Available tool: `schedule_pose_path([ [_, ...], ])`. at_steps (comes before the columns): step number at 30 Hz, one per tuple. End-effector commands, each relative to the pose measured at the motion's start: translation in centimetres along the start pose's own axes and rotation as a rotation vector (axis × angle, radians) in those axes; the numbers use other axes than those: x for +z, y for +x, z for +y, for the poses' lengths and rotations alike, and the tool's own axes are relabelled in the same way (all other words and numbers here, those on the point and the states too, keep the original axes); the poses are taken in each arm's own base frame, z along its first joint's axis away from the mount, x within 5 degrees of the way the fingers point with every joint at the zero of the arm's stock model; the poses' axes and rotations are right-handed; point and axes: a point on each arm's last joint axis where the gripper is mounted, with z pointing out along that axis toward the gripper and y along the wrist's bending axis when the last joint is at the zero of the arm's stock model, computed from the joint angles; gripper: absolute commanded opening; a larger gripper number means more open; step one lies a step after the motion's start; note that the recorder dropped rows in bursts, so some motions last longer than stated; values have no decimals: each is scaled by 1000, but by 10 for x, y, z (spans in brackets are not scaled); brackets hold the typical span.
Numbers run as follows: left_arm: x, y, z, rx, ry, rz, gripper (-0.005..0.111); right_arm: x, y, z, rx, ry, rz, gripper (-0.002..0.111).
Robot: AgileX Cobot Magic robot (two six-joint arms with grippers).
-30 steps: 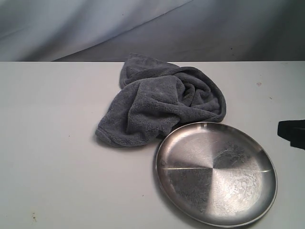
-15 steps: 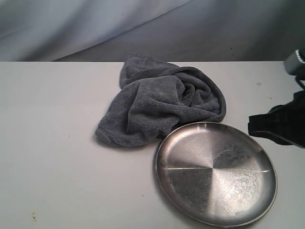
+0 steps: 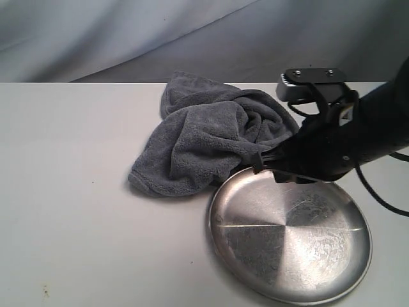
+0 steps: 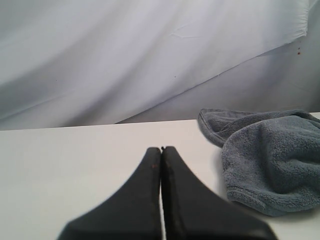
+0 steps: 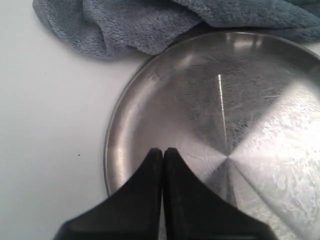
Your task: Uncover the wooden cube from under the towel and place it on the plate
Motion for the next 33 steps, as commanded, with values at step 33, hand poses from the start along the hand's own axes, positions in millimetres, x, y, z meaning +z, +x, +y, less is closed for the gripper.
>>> schedule_pose_path([
  [33, 0, 1, 0, -4, 5, 0, 0, 40, -59, 50, -7, 316, -194, 0],
])
